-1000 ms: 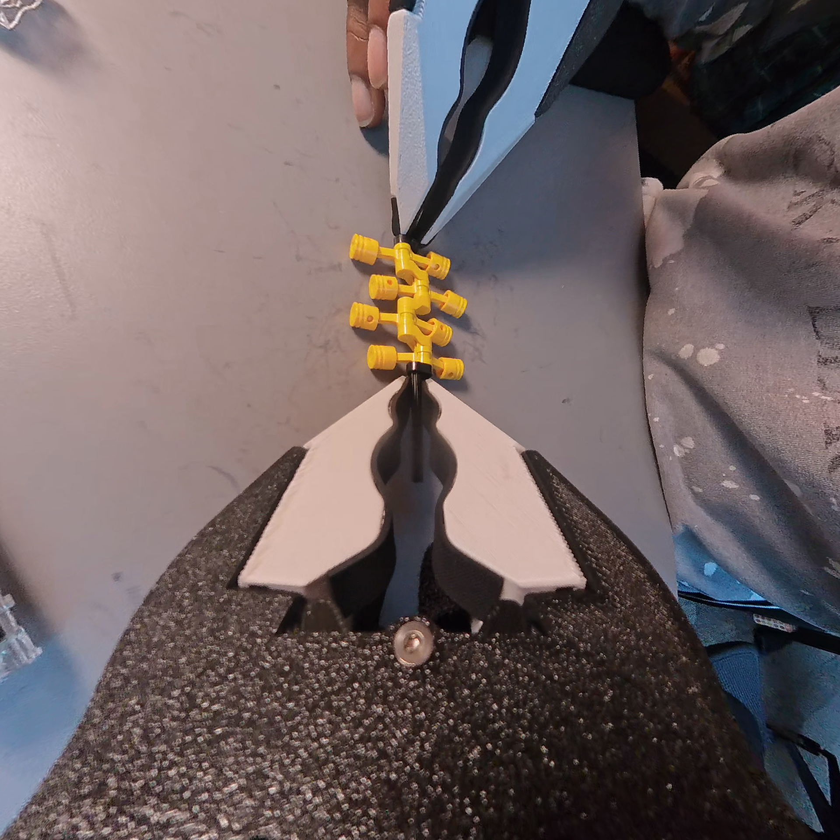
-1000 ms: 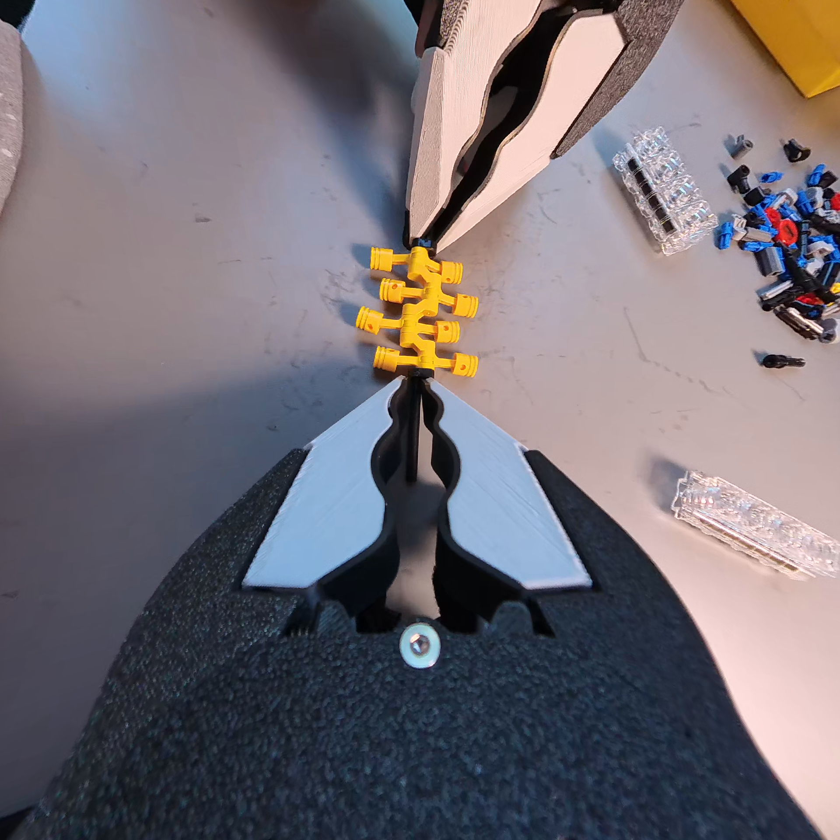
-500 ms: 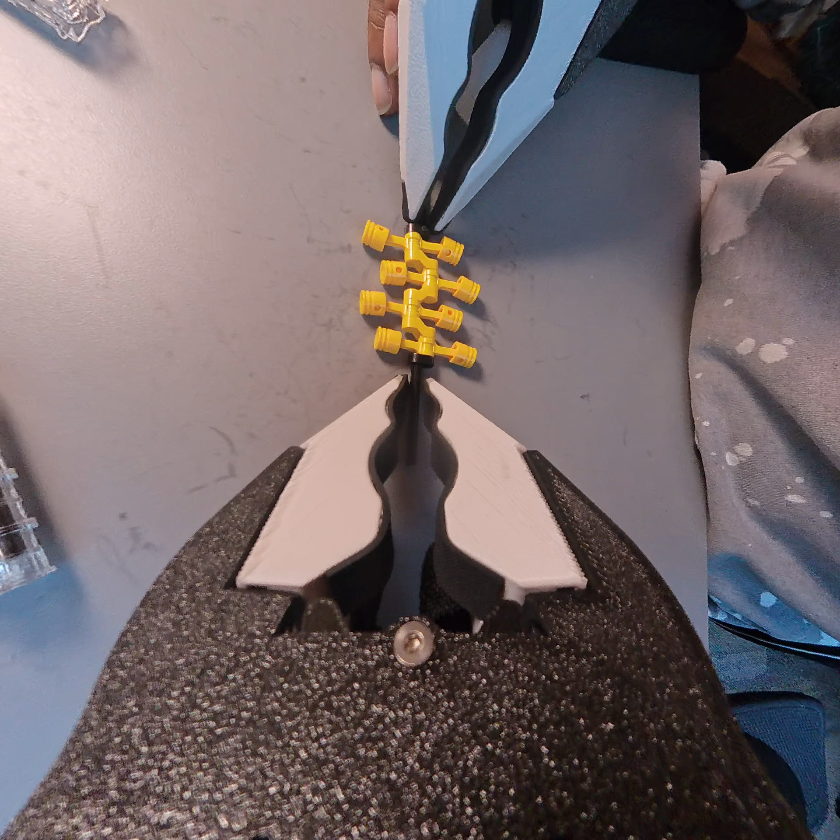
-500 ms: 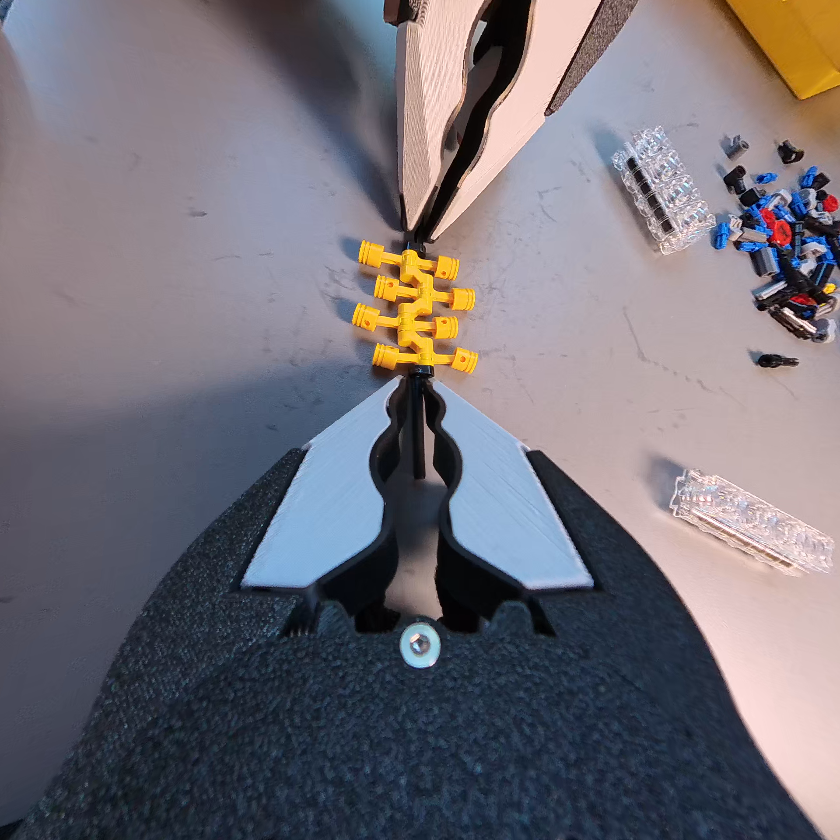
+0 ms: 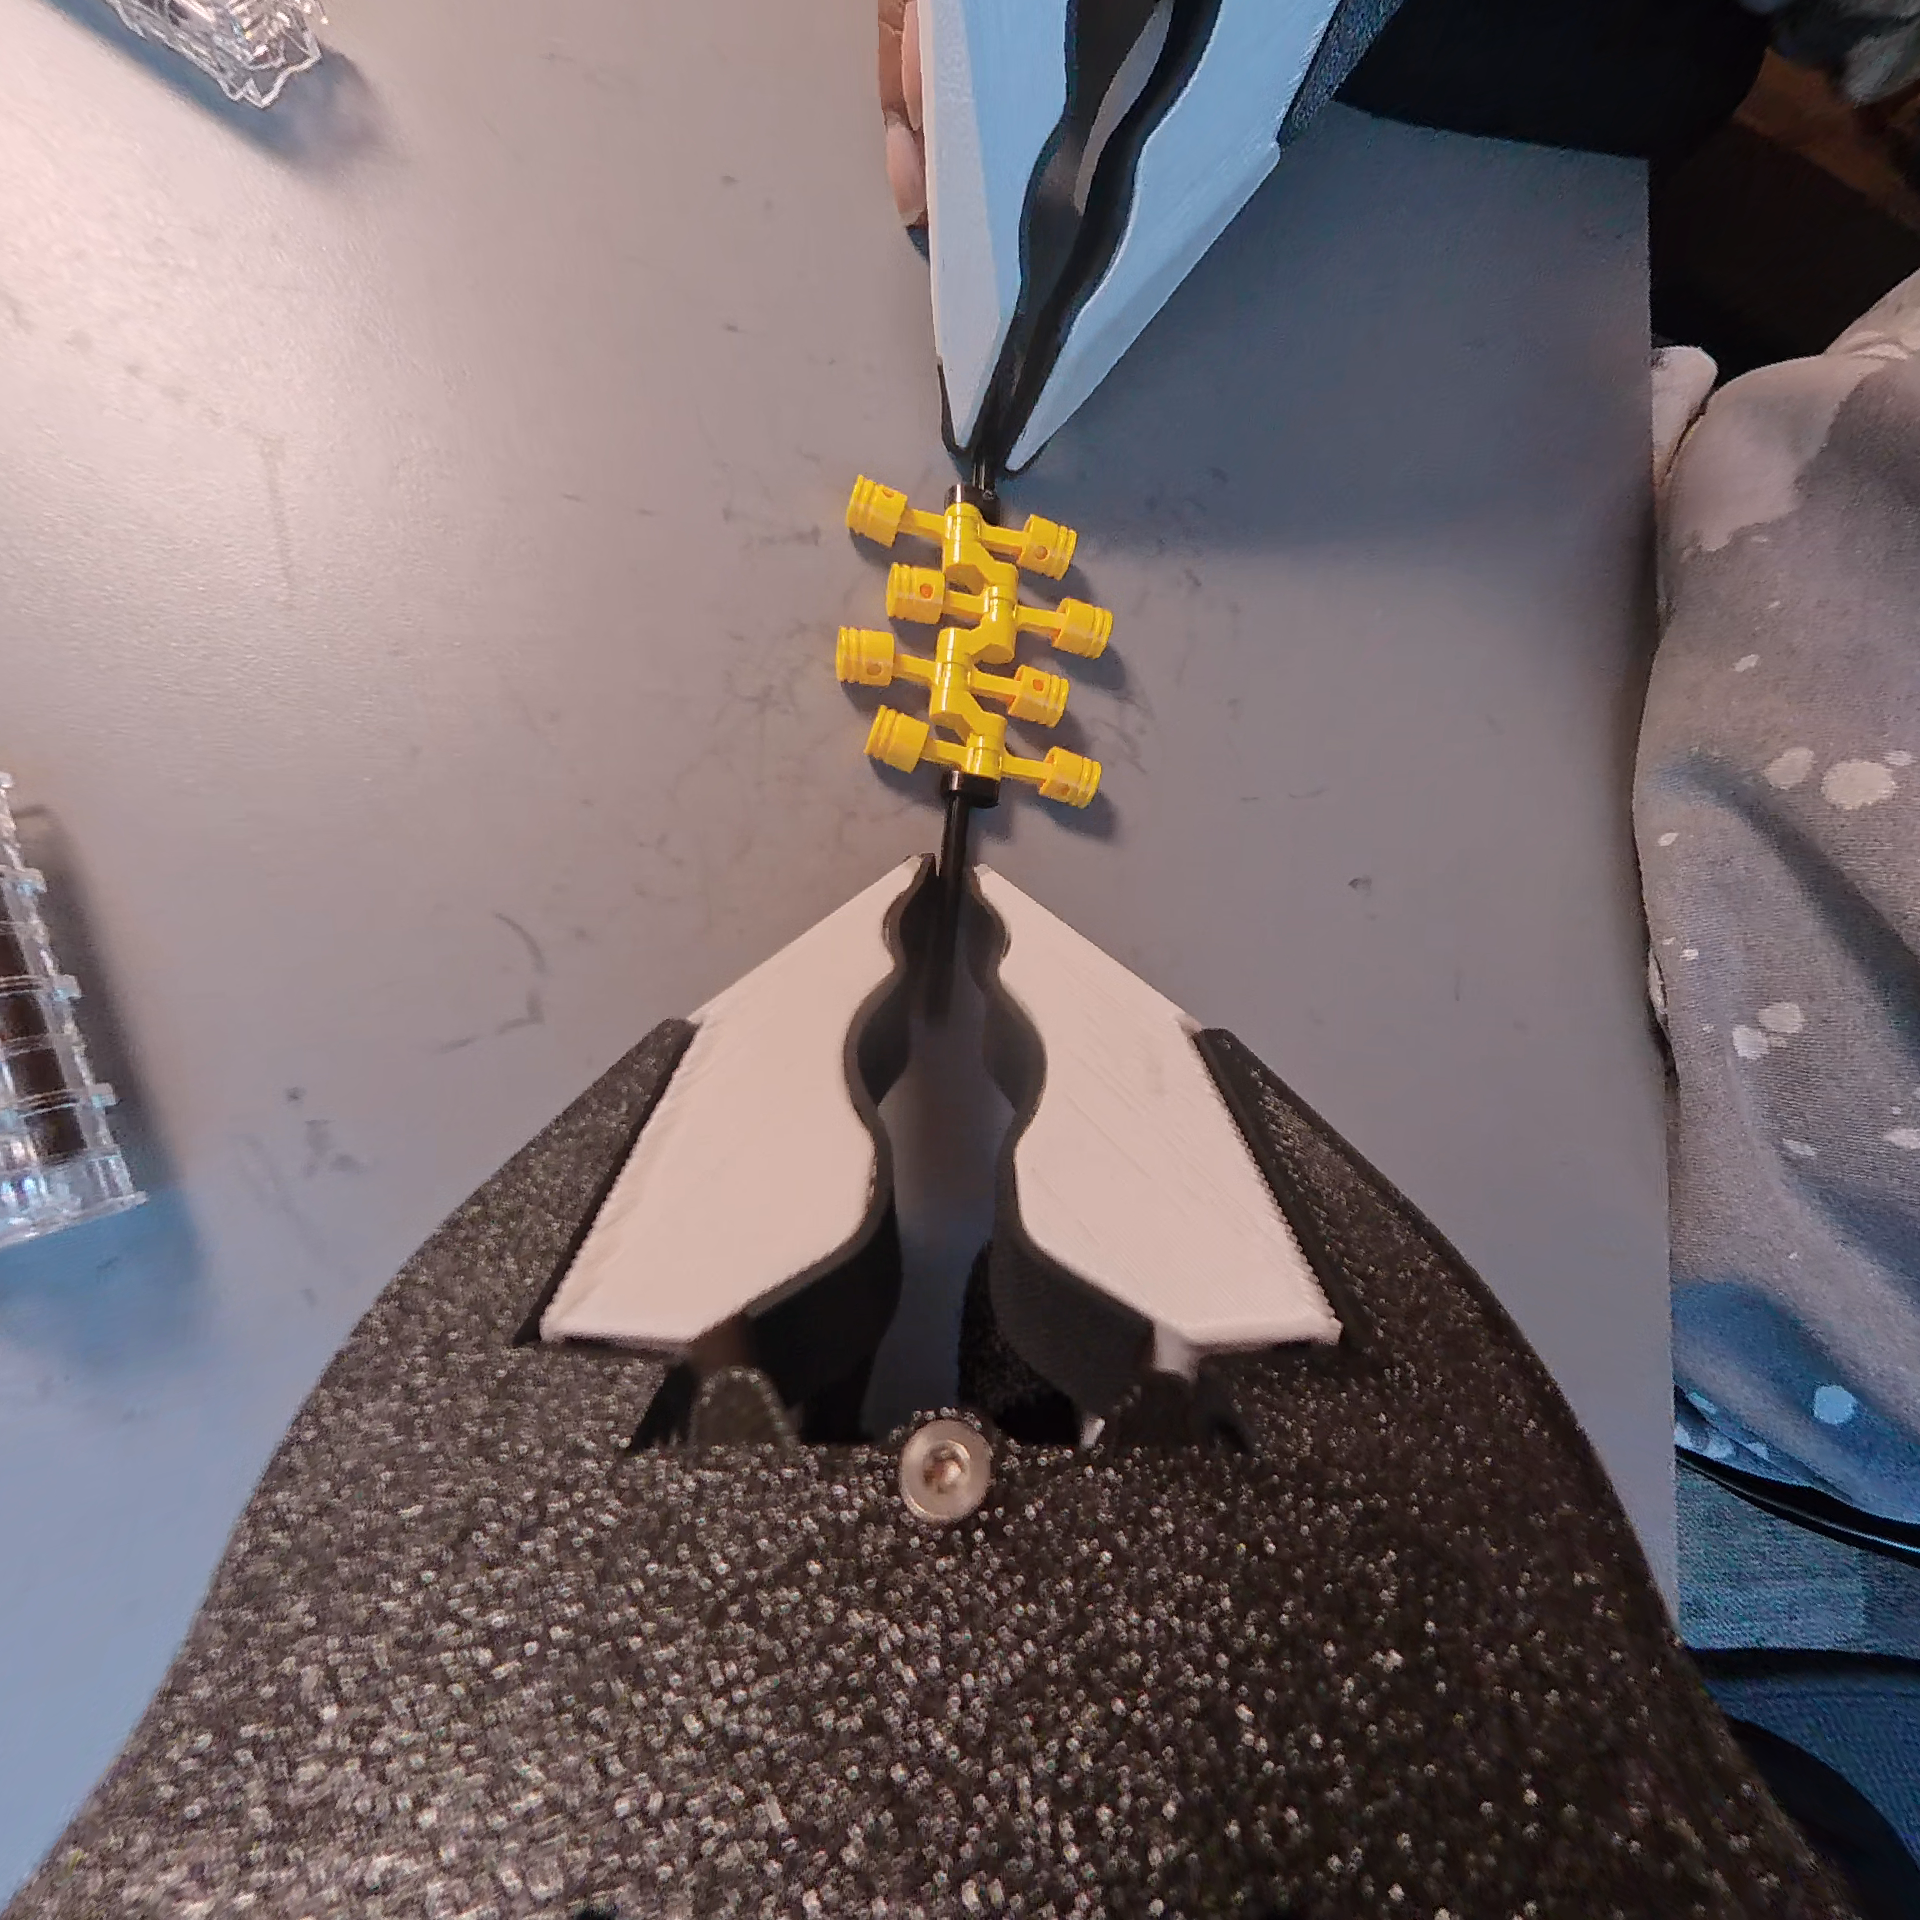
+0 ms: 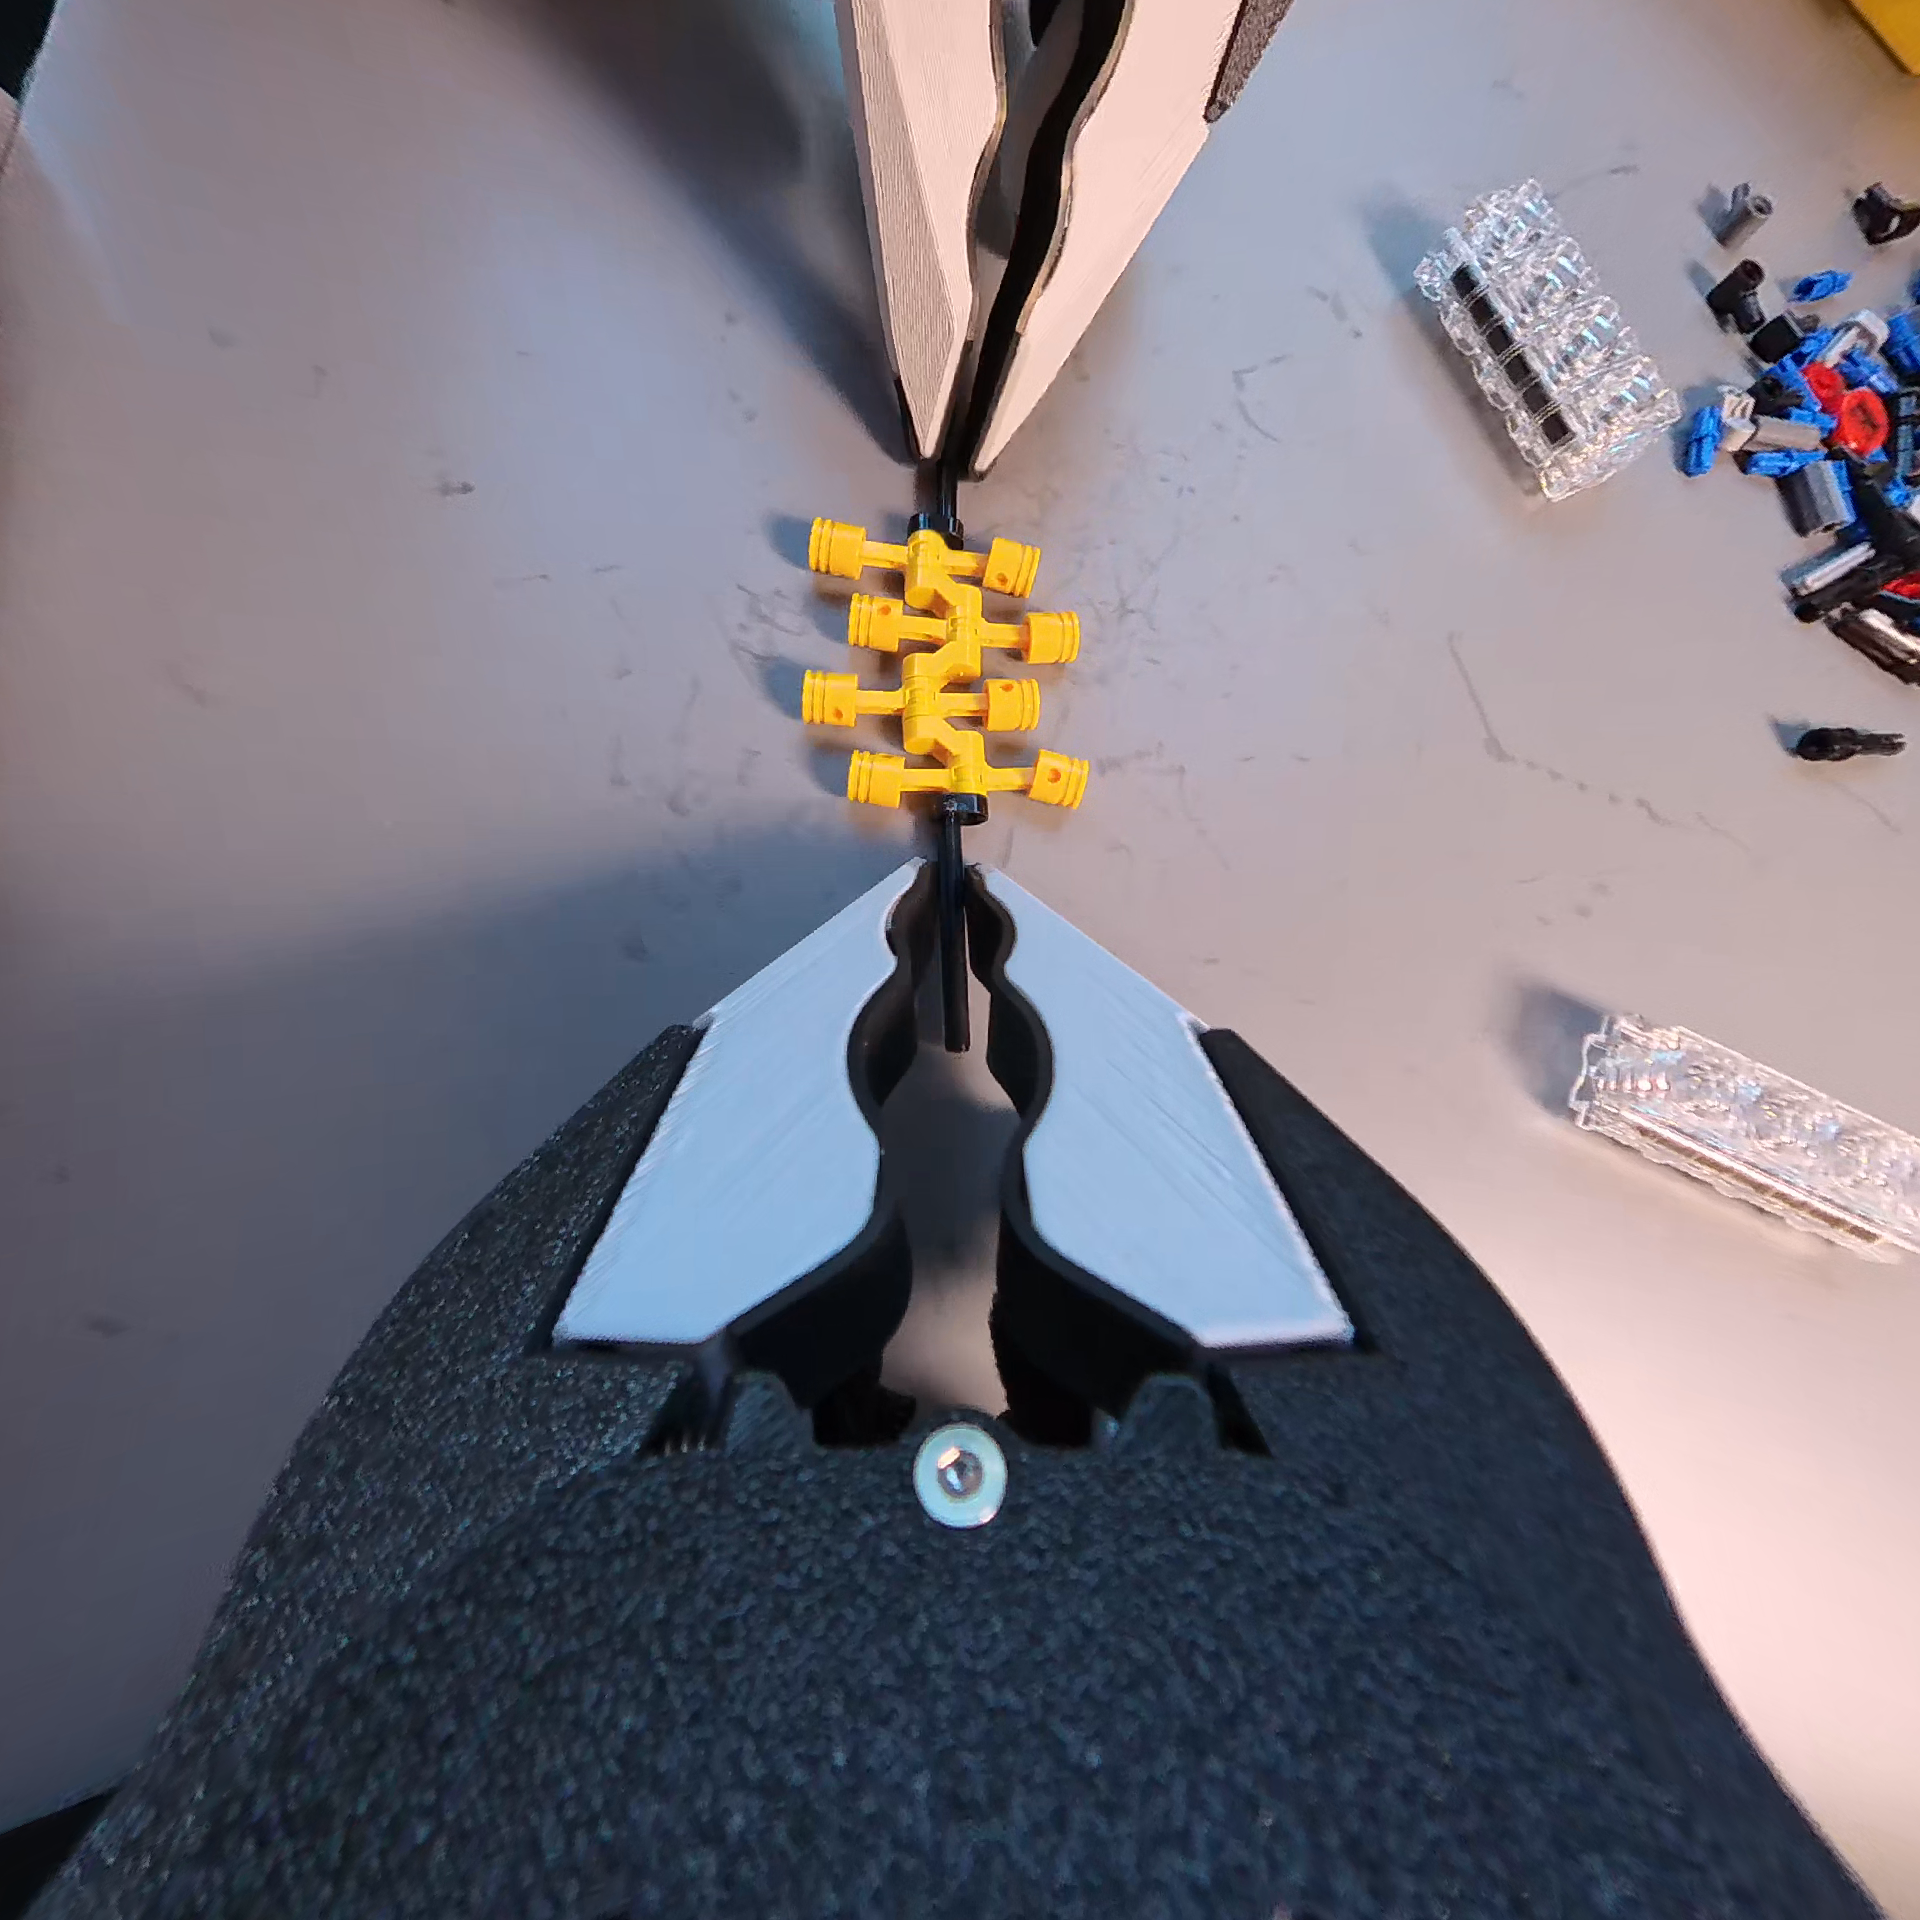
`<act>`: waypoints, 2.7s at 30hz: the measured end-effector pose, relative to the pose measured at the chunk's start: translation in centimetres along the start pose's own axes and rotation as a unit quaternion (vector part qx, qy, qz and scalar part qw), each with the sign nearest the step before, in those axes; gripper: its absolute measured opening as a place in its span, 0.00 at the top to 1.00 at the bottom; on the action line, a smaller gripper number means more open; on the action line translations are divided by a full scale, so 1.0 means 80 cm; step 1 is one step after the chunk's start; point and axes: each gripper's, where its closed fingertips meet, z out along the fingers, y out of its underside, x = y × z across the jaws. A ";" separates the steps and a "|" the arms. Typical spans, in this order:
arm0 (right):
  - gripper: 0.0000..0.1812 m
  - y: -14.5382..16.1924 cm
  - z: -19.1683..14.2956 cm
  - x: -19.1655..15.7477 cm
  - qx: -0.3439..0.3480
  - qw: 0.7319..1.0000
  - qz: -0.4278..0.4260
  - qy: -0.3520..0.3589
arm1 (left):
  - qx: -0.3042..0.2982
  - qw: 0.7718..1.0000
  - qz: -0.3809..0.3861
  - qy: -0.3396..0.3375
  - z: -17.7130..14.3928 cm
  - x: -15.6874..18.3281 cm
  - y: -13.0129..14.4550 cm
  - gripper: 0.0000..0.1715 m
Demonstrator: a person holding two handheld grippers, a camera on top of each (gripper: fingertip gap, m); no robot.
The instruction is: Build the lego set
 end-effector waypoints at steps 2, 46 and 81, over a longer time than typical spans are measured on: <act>0.98 0.000 0.001 0.000 -0.001 1.000 0.005 -0.001 | 0.000 1.000 0.006 -0.002 0.000 0.000 0.000 0.97; 0.97 -0.033 -0.040 0.060 0.111 0.982 -0.021 0.154 | 0.211 0.966 0.071 -0.134 -0.048 -0.036 -0.066 0.97; 0.98 -0.052 -0.059 0.042 0.173 0.969 -0.064 0.165 | 0.215 0.972 0.067 -0.065 -0.034 -0.012 -0.063 0.98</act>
